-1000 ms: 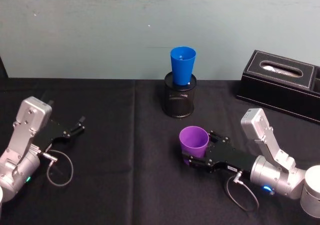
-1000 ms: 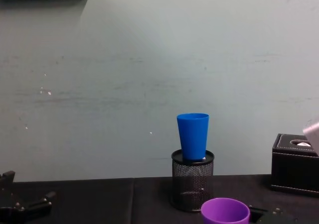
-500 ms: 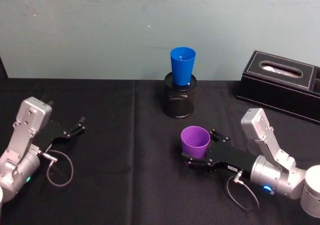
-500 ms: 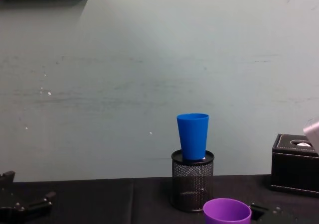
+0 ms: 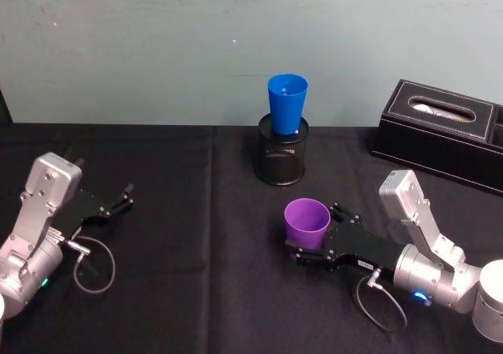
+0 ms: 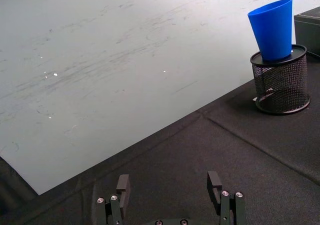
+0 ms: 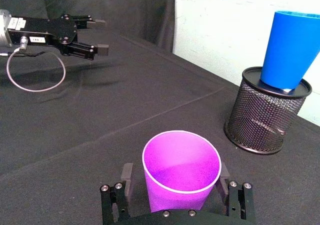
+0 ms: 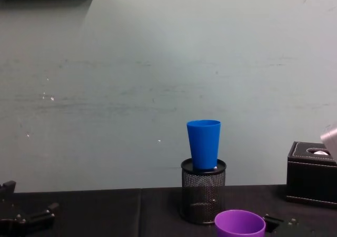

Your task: Pick up one cup with a gripper and tap it against the other cup.

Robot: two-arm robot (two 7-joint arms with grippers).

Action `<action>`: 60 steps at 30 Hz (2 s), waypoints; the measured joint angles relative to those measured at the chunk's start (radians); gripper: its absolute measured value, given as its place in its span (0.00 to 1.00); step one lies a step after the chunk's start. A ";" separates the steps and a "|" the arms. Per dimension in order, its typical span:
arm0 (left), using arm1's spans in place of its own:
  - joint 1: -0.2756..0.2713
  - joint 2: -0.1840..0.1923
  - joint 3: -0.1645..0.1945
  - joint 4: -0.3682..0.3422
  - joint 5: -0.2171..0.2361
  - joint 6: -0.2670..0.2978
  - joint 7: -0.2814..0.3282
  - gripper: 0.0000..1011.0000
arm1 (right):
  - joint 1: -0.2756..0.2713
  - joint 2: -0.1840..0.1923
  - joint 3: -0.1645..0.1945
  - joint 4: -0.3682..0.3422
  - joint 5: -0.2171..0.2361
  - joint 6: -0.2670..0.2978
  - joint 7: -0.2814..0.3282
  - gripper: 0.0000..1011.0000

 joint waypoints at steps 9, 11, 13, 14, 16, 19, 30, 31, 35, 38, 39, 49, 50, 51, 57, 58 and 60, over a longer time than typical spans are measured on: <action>0.000 0.000 0.000 0.000 0.000 0.000 0.000 1.00 | 0.000 0.000 0.000 0.000 0.001 0.000 0.000 0.99; 0.000 0.000 0.000 0.000 0.000 0.000 0.000 1.00 | -0.001 0.000 0.002 0.000 0.001 -0.006 0.001 0.99; 0.000 0.000 0.000 0.000 0.000 0.000 0.000 1.00 | -0.003 -0.001 0.006 -0.001 0.002 -0.017 0.002 0.99; 0.000 0.000 0.000 0.000 0.000 0.000 0.000 1.00 | -0.005 -0.002 0.008 -0.001 0.003 -0.025 0.003 0.99; 0.000 0.000 0.000 0.000 0.000 0.000 0.000 1.00 | -0.011 -0.004 0.017 -0.004 0.008 -0.046 0.005 0.99; 0.000 0.000 0.000 0.000 0.000 0.000 0.000 1.00 | -0.022 -0.009 0.036 -0.011 0.022 -0.084 0.007 0.99; 0.000 0.000 0.000 0.000 0.000 0.000 0.000 1.00 | -0.068 -0.035 0.111 -0.039 0.087 -0.181 -0.010 0.99; 0.000 0.000 0.000 0.000 0.000 0.000 0.000 1.00 | -0.085 -0.039 0.124 -0.060 0.054 -0.181 -0.071 0.99; 0.000 0.000 0.000 0.000 0.000 0.000 0.000 1.00 | -0.127 -0.056 0.150 -0.113 -0.087 -0.144 -0.293 0.99; 0.000 0.000 0.000 0.000 0.000 0.000 0.000 1.00 | -0.148 -0.075 0.167 -0.138 -0.184 -0.075 -0.449 0.99; 0.000 0.000 0.000 0.000 0.000 0.000 0.000 1.00 | -0.152 -0.081 0.171 -0.142 -0.204 -0.058 -0.481 0.99; 0.000 0.000 0.000 0.000 0.000 0.000 0.000 1.00 | -0.165 -0.126 0.190 -0.143 -0.344 0.045 -0.660 0.99; 0.000 0.000 0.000 0.000 0.000 0.000 0.000 1.00 | -0.165 -0.126 0.190 -0.141 -0.346 0.046 -0.659 0.99; 0.000 0.000 0.000 0.000 0.000 0.000 0.000 1.00 | -0.164 -0.126 0.189 -0.139 -0.349 0.046 -0.654 0.99; 0.000 0.000 0.000 0.000 0.000 0.000 0.000 1.00 | -0.162 -0.127 0.187 -0.135 -0.351 0.045 -0.645 0.99; 0.000 0.000 0.000 0.000 0.000 0.000 0.000 1.00 | -0.162 -0.127 0.187 -0.135 -0.351 0.045 -0.645 0.99; 0.000 0.000 0.000 0.000 0.000 0.000 0.000 1.00 | -0.162 -0.127 0.187 -0.136 -0.351 0.045 -0.645 0.99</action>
